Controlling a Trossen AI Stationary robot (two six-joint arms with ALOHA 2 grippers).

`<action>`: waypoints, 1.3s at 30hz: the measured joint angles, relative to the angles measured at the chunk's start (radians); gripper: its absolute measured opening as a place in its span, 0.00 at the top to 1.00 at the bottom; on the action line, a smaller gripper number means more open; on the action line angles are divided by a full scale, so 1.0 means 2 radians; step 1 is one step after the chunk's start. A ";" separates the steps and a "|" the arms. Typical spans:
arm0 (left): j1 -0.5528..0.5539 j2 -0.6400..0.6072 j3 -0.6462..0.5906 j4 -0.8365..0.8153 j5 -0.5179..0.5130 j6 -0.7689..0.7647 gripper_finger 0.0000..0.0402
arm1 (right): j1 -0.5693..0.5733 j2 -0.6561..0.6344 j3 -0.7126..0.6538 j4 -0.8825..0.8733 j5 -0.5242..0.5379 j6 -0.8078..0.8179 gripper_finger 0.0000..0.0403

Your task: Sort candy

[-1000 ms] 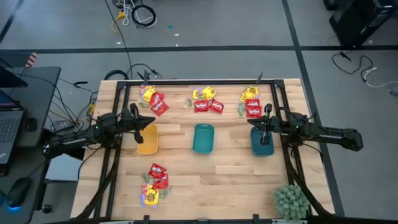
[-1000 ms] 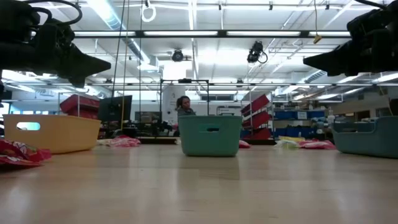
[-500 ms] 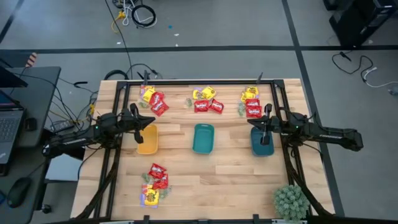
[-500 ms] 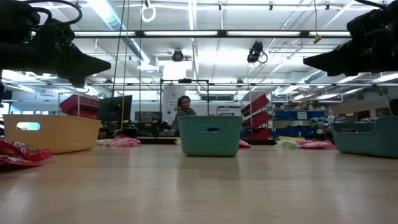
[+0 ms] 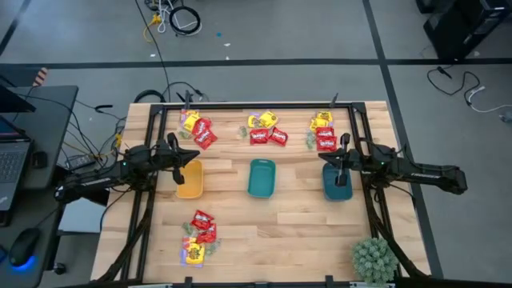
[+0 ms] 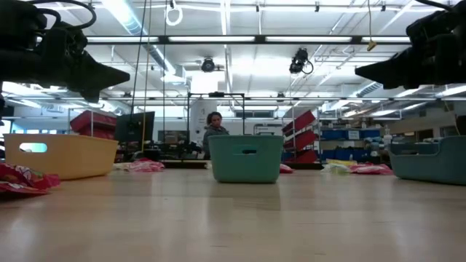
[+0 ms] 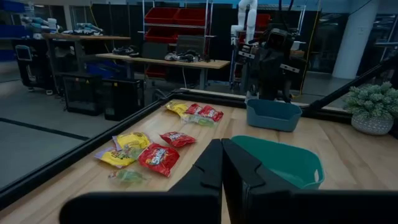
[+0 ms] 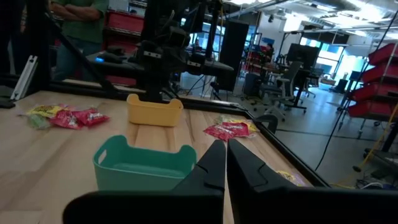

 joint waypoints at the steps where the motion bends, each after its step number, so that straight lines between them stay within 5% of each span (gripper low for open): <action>1: 0.000 0.000 0.000 0.000 0.000 0.000 0.99 | 0.000 0.000 0.000 0.006 0.000 0.000 0.99; 15: 0.000 0.000 0.000 0.021 0.000 0.023 0.99 | 0.000 0.018 0.001 0.114 0.026 0.058 0.99; 33: -0.001 0.000 0.000 0.054 0.000 0.032 0.99 | 0.000 0.261 0.158 0.063 0.096 0.128 0.99; 39: -0.001 0.000 0.000 0.053 0.003 0.031 0.99 | 0.001 0.334 0.226 -0.016 0.096 0.174 0.90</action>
